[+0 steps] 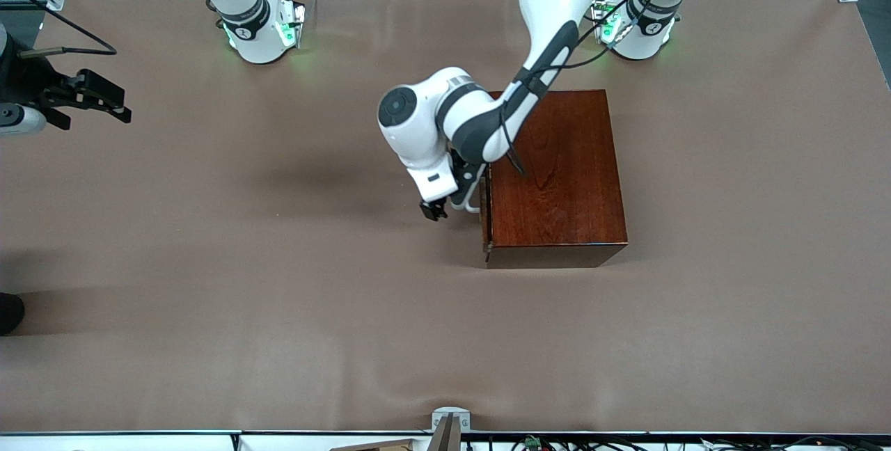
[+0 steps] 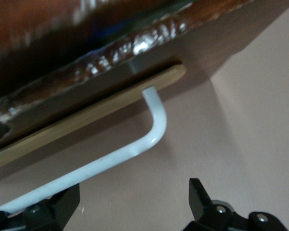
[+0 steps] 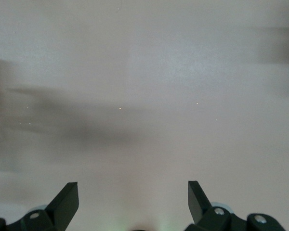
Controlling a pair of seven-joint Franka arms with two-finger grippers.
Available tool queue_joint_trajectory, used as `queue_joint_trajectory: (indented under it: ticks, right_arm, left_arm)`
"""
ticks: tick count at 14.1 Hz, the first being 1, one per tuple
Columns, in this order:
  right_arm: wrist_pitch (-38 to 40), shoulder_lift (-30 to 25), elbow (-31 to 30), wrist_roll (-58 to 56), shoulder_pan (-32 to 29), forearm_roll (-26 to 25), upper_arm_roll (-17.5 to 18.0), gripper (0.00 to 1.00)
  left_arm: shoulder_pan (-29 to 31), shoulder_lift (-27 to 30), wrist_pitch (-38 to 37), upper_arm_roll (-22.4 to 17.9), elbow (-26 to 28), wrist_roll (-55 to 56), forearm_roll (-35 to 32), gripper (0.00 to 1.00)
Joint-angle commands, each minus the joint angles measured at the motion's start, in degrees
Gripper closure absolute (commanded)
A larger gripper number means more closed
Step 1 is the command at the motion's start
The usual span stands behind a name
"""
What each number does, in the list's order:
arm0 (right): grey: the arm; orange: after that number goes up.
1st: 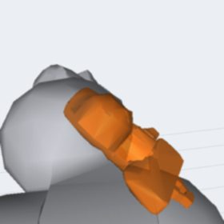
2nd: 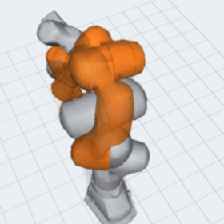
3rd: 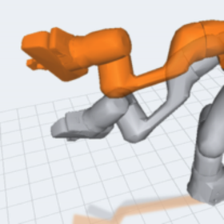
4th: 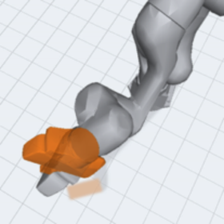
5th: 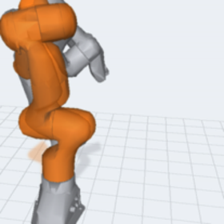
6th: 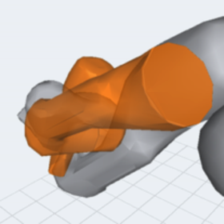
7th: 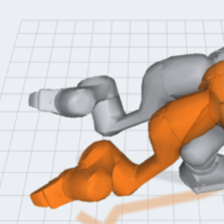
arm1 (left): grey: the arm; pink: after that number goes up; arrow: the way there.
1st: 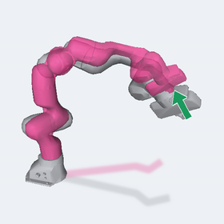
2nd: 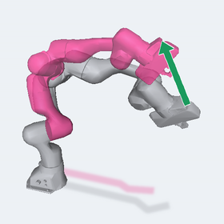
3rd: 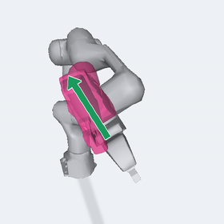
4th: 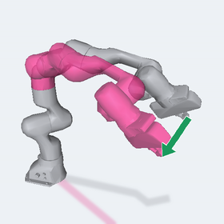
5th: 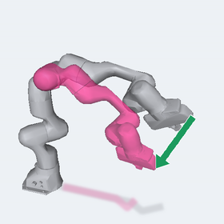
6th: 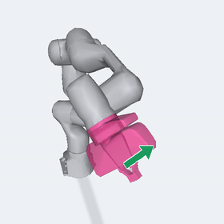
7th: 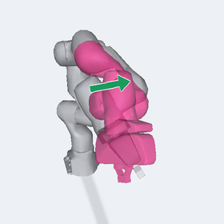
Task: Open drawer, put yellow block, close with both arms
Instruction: 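Push the drawer shut into the box with the left gripper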
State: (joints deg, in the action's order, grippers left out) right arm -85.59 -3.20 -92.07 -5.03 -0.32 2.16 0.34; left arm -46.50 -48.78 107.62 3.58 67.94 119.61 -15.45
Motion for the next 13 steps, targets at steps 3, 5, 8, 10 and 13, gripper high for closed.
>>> queue_joint_trajectory:
  ticks: [3,5,8,10,13]
  right_arm:
    - [0.0,-0.6,0.0,-0.6,0.1,-0.4,-0.3,0.00]
    - [0.0,-0.6,0.0,-0.5,0.1,-0.4,-0.3,0.00]
    - [0.1,-0.6,0.0,-0.4,0.0,-0.4,-0.3,0.00]
    - [0.0,-0.6,-0.1,-0.4,0.0,-0.4,-0.3,0.00]
    - [0.0,-0.6,-0.1,-0.4,0.0,-0.3,-0.3,0.00]
  left_arm:
    - [0.8,1.1,-2.1,-0.2,0.8,-0.1,-1.2,0.00]
    - [1.1,1.1,-2.1,-0.2,0.8,-0.3,-1.2,0.00]
    - [2.4,4.5,-2.0,0.7,0.3,-1.6,-0.8,0.00]
    - [3.2,10.3,-2.0,0.5,0.4,-5.5,1.6,0.00]
    - [8.9,19.7,-3.1,0.3,1.1,-17.6,6.4,0.00]
